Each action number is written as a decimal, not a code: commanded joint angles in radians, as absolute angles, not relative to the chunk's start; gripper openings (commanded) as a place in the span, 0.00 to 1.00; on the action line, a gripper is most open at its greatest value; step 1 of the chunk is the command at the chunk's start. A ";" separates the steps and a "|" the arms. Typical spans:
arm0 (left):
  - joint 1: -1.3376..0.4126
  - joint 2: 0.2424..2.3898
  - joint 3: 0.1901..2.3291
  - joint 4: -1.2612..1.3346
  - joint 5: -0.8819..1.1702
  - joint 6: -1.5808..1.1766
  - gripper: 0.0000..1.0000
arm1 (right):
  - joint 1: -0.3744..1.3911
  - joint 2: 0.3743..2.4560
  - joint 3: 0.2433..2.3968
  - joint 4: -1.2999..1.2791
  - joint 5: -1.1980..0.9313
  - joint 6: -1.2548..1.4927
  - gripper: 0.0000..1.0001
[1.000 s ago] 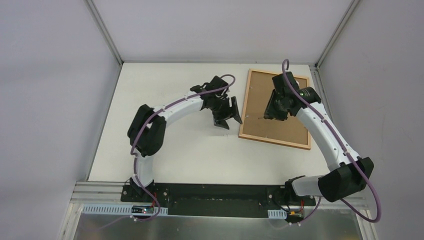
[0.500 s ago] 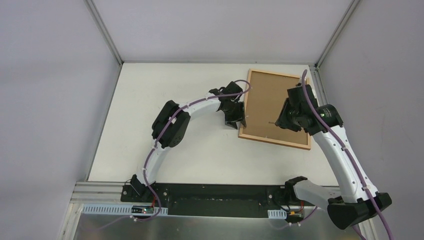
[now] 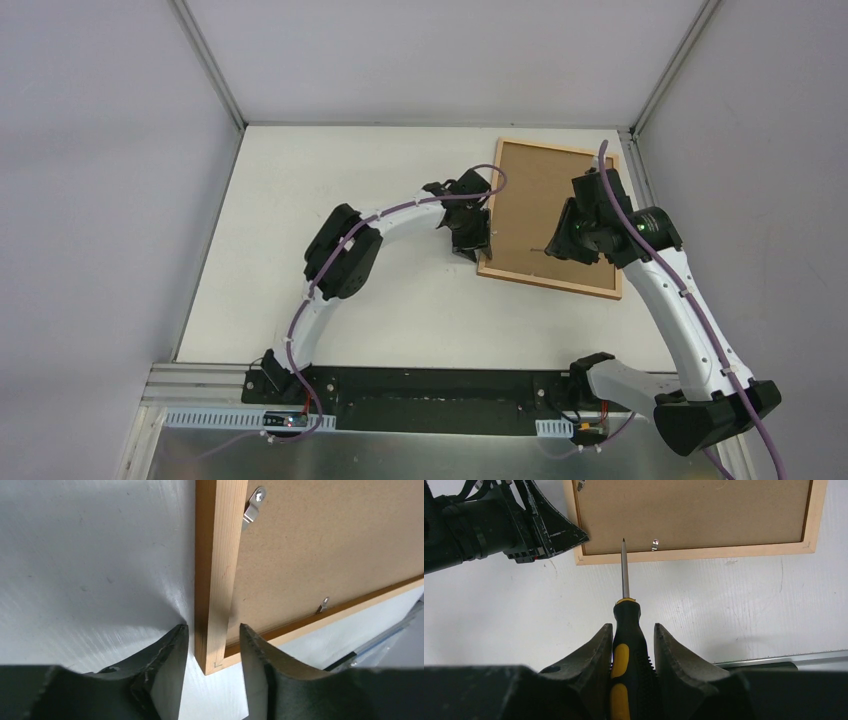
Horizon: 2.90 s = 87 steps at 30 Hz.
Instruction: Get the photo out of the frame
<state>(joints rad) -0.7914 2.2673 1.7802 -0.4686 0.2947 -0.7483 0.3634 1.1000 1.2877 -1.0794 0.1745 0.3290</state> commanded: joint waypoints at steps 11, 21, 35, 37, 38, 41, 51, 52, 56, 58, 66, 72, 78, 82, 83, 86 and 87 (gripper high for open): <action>-0.824 2.242 1.581 -0.752 0.092 -0.700 0.00 | 0.358 1.080 1.267 -1.014 0.084 0.320 0.00; -0.824 1.844 1.052 -0.611 0.183 -0.744 0.00 | 0.360 1.227 1.143 -0.695 -0.220 0.461 0.00; -0.823 1.665 0.844 -0.545 0.183 -0.856 0.00 | 0.398 1.693 1.487 -0.540 -0.208 0.446 0.00; -0.823 1.652 0.838 -0.542 0.175 -0.865 0.00 | 0.401 1.744 1.538 -0.554 -0.207 0.436 0.00; -0.822 1.648 0.834 -0.542 0.173 -0.869 0.00 | 0.402 1.772 1.563 -0.563 -0.205 0.432 0.00; -0.823 1.641 0.830 -0.537 0.172 -0.874 0.00 | 0.407 1.833 1.620 -0.571 -0.219 0.434 0.00; -0.823 1.638 0.839 -0.533 0.161 -0.888 0.00 | 0.463 1.944 1.723 -0.701 -0.211 0.380 0.00; -0.823 1.638 0.838 -0.533 0.161 -0.889 0.00 | 0.466 1.945 1.724 -0.717 -0.211 0.375 0.00; -0.823 1.644 0.842 -0.525 0.160 -0.896 0.00 | 0.471 1.953 1.720 -0.789 -0.225 0.363 0.00; -0.822 1.647 0.847 -0.523 0.158 -0.898 0.00 | 0.481 1.950 1.713 -0.814 -0.215 0.355 0.00; -0.823 1.659 0.856 -0.517 0.161 -0.908 0.00 | 0.497 1.998 1.755 -0.923 -0.254 0.309 0.00; -0.823 1.670 0.868 -0.492 0.191 -0.923 0.00 | 0.528 1.864 1.570 -0.770 -0.197 0.339 0.00; -0.823 1.681 0.878 -0.489 0.205 -0.925 0.00 | 0.613 1.732 1.318 -0.503 -0.050 0.402 0.00; -0.823 1.684 0.875 -0.489 0.213 -0.926 0.00 | 0.634 1.687 1.225 -0.393 -0.038 0.434 0.00; -0.822 1.685 0.874 -0.489 0.214 -0.927 0.00 | 0.636 1.671 1.203 -0.366 -0.051 0.437 0.00; -0.822 1.686 0.876 -0.487 0.216 -0.926 0.00 | 0.639 1.615 1.123 -0.256 -0.081 0.434 0.00; -0.822 1.686 0.876 -0.486 0.215 -0.925 0.00 | 0.636 1.606 1.094 -0.229 -0.099 0.430 0.00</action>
<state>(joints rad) -0.8181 1.6321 0.9058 -0.4053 0.2276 -0.8986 0.6392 1.7065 1.1671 -0.4053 -0.0856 0.4099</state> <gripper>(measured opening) 0.133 0.351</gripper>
